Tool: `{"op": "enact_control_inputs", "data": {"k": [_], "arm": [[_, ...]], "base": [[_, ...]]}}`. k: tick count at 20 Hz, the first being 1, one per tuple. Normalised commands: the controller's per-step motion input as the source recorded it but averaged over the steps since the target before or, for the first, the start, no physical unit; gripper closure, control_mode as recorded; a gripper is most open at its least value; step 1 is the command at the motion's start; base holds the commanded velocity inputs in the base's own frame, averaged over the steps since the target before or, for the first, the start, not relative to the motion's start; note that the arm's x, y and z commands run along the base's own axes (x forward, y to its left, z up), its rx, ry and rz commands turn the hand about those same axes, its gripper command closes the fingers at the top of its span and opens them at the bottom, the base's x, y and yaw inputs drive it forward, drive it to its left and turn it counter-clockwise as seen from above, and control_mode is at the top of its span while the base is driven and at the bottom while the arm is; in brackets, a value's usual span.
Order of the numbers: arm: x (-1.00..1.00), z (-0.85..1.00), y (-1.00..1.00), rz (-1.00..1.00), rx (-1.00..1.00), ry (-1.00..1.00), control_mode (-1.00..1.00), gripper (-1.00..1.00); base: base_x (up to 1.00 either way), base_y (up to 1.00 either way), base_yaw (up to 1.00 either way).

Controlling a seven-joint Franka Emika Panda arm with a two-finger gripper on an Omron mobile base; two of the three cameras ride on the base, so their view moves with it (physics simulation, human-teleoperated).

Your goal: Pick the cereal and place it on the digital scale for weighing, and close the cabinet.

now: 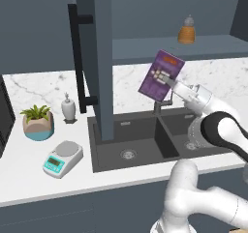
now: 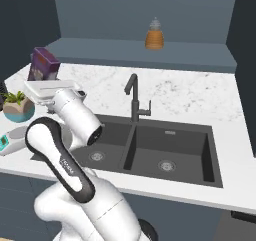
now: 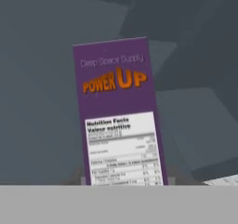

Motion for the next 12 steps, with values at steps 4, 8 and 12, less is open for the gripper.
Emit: {"op": "enact_control_inputs", "data": {"k": [4, 8, 12], "arm": [[0.00, -0.79, 0.10, 0.23, -0.06, 0.03, -1.00, 1.00], [0.11, -0.59, 0.22, 0.13, -0.11, 0.06, -1.00, 1.00], [0.11, -0.55, 0.11, 0.10, -0.14, 0.07, -1.00, 1.00]], "base": [[0.00, 0.00, 0.00], [0.00, 0.00, 0.00], [0.00, 0.00, 0.00]]}}
